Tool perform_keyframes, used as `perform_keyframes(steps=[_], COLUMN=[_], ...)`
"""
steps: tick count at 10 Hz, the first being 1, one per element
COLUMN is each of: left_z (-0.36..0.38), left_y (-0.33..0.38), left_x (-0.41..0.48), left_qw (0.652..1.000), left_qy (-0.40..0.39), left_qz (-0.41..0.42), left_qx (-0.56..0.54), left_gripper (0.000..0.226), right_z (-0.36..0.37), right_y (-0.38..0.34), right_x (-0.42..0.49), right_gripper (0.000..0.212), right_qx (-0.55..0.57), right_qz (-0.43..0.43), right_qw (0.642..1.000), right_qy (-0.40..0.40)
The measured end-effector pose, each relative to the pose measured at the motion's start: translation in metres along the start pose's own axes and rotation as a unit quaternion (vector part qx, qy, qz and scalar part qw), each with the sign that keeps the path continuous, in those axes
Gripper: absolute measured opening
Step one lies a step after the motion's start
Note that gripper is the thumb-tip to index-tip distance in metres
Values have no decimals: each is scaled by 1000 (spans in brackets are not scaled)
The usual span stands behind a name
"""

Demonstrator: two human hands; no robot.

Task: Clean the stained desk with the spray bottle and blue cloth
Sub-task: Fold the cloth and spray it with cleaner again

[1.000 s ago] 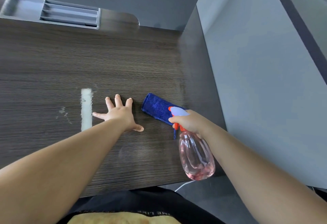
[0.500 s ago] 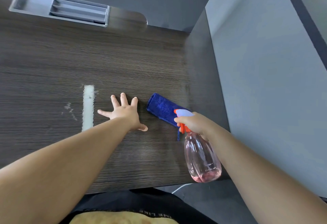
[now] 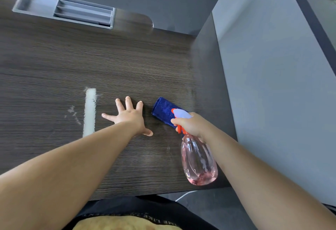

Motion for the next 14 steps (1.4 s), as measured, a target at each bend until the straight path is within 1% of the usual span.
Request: perform_keyframes(steps=[1,2,4,5,6,7,8,9,10,11,12,13,14], left_z=[1,1,2,2,2,1,1,2,2,2,1,2,2], left_y=[0,-1,-2,-1,-1,-1,-1,-1,-1,-1,-1,-1,-1], left_x=[1,1,1,1,1,1,1,0,1,2,1,2,2], left_qw=[1000,1000,1000,1000,1000,1000,1000,1000,1000,1000,1000,1000,1000], left_qy=[-1,-2,2,2,0,-2,-2,-7,-6,-7,-8,-6,-4], left_qz=[0,-1,3,3,3,4,4,2,-1,0,1,4,6], left_qx=[0,1,0,0,2,5,4,8,6,8,10,12,10], left_gripper=[120,120,120,120,120,120,120,120,120,121,121,121,120], right_z=[1,3,13,18,21,17,12,4,-2,-9,-15,-22,-29], right_y=[-11,-21,-24,-17,-8,-3,3,-2,-12,-13,-6,8,24], right_x=[2,3,1,-2,-5,-7,-6,-6,-4,1,2,-1,-6], right_gripper=[33,31,33,41,36,48,49,45,37,38,30,23,24], right_qx=[17,14,-5,-35,-36,-53,-47,-23,-4,31,35,17,8], right_qz=[-14,-30,-34,-34,-37,-51,-37,-38,-40,-8,10,3,-6], right_qw=[1000,999,999,999,998,997,998,999,998,999,999,1000,1000], right_qy=[9,13,-3,-11,-26,-13,-6,13,39,44,14,-11,-17])
Point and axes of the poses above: each hand's wrist, its own x-axis towards the middle knuckle, its own z-axis out of the palm, y = z × x, the point moved 8 cm from there along x, towards the middle knuckle, and after that the axes turned 11 degrees about z, right-handed, at the moved point
